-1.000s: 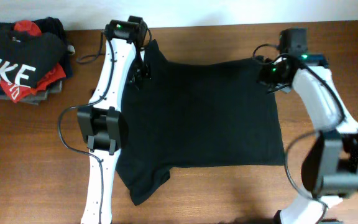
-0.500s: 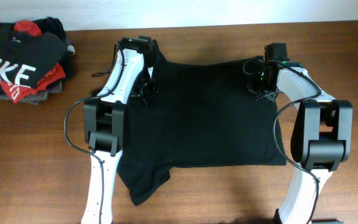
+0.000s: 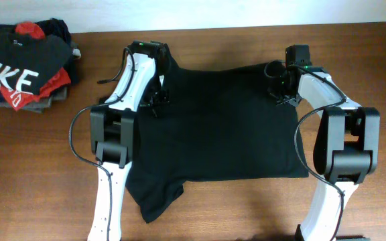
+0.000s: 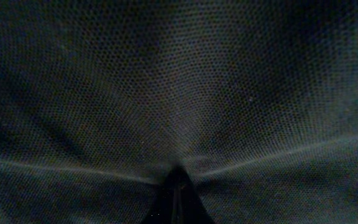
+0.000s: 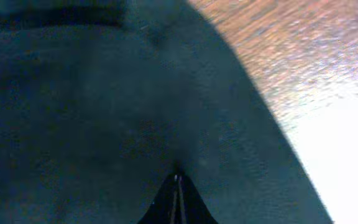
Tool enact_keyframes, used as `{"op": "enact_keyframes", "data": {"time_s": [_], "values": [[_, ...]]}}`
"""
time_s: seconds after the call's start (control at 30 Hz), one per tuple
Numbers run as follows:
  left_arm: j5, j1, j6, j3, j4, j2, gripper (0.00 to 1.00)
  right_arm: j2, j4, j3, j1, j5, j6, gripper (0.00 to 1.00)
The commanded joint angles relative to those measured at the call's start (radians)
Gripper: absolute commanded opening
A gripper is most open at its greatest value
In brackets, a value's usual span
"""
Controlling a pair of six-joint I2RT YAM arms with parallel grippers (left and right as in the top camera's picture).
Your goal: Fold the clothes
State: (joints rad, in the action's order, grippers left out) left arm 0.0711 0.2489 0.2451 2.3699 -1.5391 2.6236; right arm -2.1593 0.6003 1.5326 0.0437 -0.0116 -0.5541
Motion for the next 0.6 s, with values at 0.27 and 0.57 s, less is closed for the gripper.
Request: {"op": "enact_keyframes", "data": {"time_s": [0.27, 0.57], "values": [[-0.052, -0.087, -0.016, -0.027, -0.017, 0.028, 0.01, -0.007, 0.013, -0.007, 0.003, 0.08, -0.067, 0.04], [-0.053, -0.077, -0.016, 0.222, -0.091, 0.022, 0.01, 0.073, 0.045, -0.006, 0.005, 0.078, -0.091, 0.04]]}}
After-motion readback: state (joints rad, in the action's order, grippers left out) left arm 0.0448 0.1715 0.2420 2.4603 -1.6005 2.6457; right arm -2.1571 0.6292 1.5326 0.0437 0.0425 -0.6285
